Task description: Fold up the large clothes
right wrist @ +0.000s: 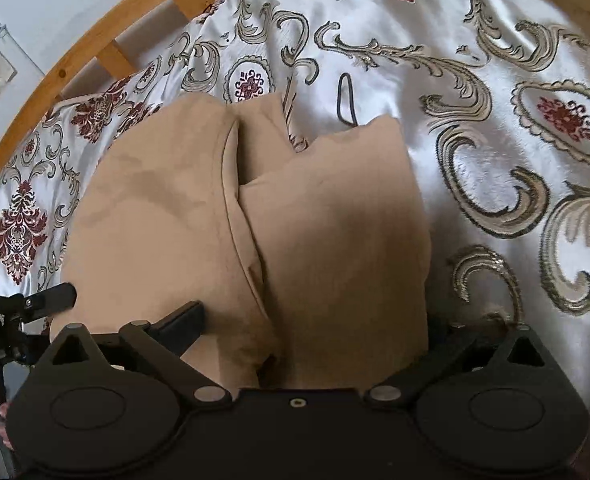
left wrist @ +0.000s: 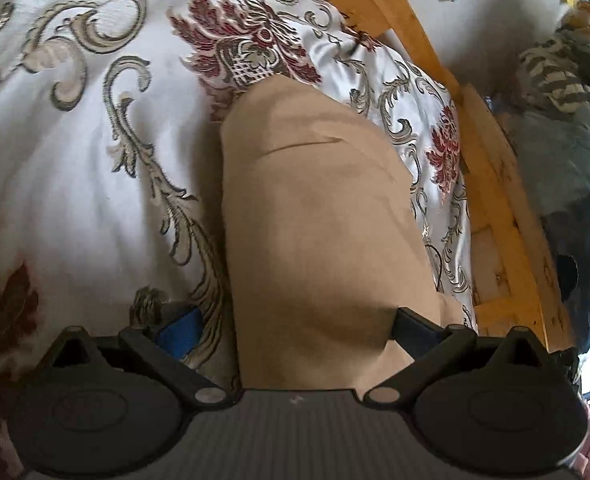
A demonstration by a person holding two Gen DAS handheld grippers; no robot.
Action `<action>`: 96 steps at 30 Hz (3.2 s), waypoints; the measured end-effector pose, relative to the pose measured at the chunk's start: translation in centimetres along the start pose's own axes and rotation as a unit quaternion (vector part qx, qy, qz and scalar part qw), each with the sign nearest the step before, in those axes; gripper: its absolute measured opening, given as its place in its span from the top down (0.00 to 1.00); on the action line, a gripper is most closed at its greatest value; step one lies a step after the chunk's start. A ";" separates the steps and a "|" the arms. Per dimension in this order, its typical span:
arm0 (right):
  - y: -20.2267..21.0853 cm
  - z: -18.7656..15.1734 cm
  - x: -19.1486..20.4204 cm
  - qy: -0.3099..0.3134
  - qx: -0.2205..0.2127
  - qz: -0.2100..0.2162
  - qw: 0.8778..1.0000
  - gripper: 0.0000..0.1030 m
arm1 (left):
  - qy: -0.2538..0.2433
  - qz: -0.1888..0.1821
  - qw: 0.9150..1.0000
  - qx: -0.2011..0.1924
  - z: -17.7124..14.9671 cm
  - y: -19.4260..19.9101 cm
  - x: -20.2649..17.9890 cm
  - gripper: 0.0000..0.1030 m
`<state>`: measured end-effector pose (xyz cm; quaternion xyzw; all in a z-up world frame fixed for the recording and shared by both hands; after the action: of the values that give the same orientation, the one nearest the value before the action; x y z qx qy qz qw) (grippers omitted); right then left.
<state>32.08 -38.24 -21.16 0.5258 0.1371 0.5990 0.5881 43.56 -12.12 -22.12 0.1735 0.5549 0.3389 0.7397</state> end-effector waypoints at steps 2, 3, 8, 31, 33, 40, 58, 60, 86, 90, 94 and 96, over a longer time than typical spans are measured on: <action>-0.2 -0.1 0.0 -0.001 -0.001 0.000 1.000 0.01 | -0.006 0.001 1.000 0.000 0.0 -0.3 -0.3 0.00; -0.2 -0.1 0.0 0.000 -0.002 -0.002 1.000 0.01 | -0.010 0.000 1.000 0.000 0.0 -0.4 -0.5 0.01; -0.2 -0.3 1.0 0.003 -0.002 0.016 1.000 0.13 | -0.030 0.012 0.999 0.006 -0.2 -0.2 -1.6 0.18; -0.7 1.8 18.8 0.170 -0.165 0.139 0.962 0.79 | -0.197 0.208 0.933 -0.216 6.3 12.4 -3.7 0.33; -3.4 1.5 18.7 0.178 -0.135 0.120 0.967 0.77 | -0.149 0.273 0.932 -0.189 6.6 10.7 -0.4 0.32; -6.0 1.8 15.5 0.148 -0.097 0.104 0.979 0.58 | -0.090 0.305 0.933 -0.167 6.5 9.1 2.8 0.22; 1.9 1.7 13.8 0.138 -0.179 0.053 0.973 0.17 | -0.153 0.346 0.904 -0.198 1.5 12.8 -2.7 0.05; 3.9 1.7 14.0 0.141 -0.201 0.051 0.968 0.14 | -0.169 0.347 0.898 -0.214 0.4 14.1 -4.1 0.03; 20.7 -13.6 18.3 0.204 -0.329 0.070 0.920 0.01 | -0.179 0.303 0.888 -0.296 -16.3 28.9 -7.3 0.01; 20.3 -16.1 17.6 0.199 -0.299 0.033 0.933 0.01 | -0.202 0.338 0.877 -0.276 -18.2 28.2 -6.7 0.01; 19.1 -17.4 17.2 0.190 -0.266 0.026 0.945 0.01 | -0.208 0.340 0.876 -0.272 -18.4 28.1 -6.9 0.01; 19.1 -17.5 17.2 0.194 -0.271 0.018 0.943 0.01 | -0.209 0.340 0.876 -0.271 -18.3 28.0 -6.8 0.01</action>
<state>11.78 -20.83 -5.29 0.2230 0.0718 0.7142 0.6596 16.65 0.83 -5.54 0.2112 0.1813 0.6623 0.6956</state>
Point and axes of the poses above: each gripper's, at about its wrist camera, not at the fingertips, and y roughly against the way its jaws point, x to its left, z to its top, the point moved 10 cm from there along -y, roughly the way its jaws point, and after that the axes turned 6 degrees about z, right-handed, at the moved point
